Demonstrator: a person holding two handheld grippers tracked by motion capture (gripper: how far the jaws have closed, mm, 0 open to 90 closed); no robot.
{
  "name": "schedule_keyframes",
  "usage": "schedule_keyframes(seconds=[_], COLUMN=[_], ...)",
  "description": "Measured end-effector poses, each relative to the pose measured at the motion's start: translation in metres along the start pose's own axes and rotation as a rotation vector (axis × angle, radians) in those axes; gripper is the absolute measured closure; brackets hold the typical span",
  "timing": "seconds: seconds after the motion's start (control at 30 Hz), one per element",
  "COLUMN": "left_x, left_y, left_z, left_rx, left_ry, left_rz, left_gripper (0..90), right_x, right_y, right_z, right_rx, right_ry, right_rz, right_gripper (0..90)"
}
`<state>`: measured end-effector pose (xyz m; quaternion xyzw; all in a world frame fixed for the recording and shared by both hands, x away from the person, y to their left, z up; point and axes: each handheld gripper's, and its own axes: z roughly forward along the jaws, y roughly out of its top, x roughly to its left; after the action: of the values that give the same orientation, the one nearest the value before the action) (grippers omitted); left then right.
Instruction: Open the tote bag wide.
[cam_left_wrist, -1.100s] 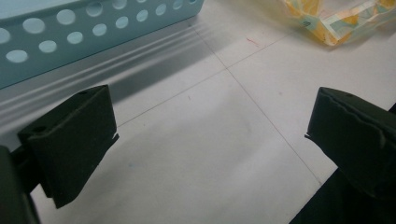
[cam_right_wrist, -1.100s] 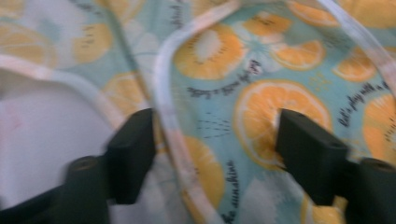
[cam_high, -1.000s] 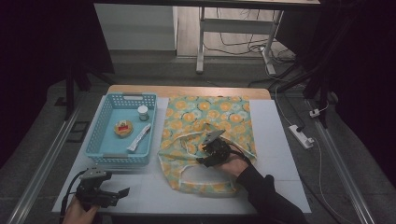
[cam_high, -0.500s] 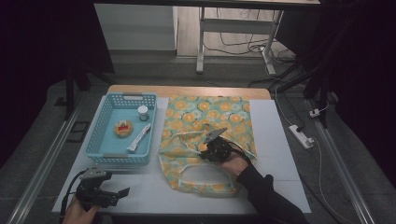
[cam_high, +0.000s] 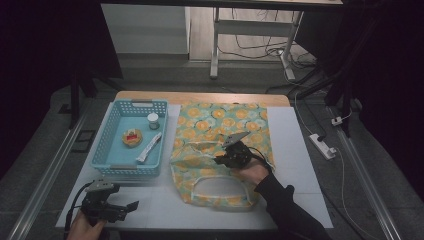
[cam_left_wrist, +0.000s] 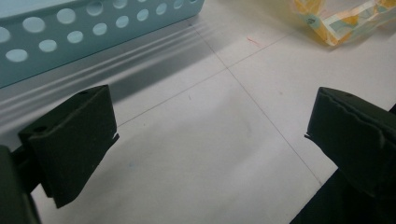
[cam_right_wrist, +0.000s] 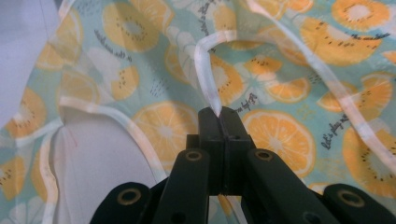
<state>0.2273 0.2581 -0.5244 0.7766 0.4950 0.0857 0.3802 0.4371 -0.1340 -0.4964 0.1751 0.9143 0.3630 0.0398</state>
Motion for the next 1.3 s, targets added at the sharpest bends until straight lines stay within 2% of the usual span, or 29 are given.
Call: schedule_keyframes(seconds=[0.3, 0.57, 1.0, 1.2, 1.3], left_x=[0.001, 0.002, 0.002, 0.004, 0.004], left_y=[0.0, -0.001, -0.001, -0.001, -0.001], left_z=[-0.001, -0.001, -0.001, -0.001, -0.002], left_rx=[-0.01, -0.014, -0.011, -0.012, -0.014], left_ry=[-0.004, -0.005, -0.005, -0.009, -0.01], left_rz=[-0.01, -0.017, -0.02, -0.029, -0.032], left_gripper=[1.5, 1.5, 1.4, 1.4, 1.4], right_x=[-0.009, -0.012, -0.011, -0.011, -0.013], right_y=[0.006, 0.014, 0.03, 0.039, 0.045], right_z=[-0.011, -0.016, -0.029, -0.037, -0.041], right_rx=[-0.045, -0.046, -0.087, -0.107, -0.119], right_ry=[0.027, 0.014, -0.026, -0.042, -0.031], right_rz=[0.064, 0.056, 0.032, 0.041, 0.055], right_gripper=[90.0, 90.0, 90.0, 90.0, 90.0])
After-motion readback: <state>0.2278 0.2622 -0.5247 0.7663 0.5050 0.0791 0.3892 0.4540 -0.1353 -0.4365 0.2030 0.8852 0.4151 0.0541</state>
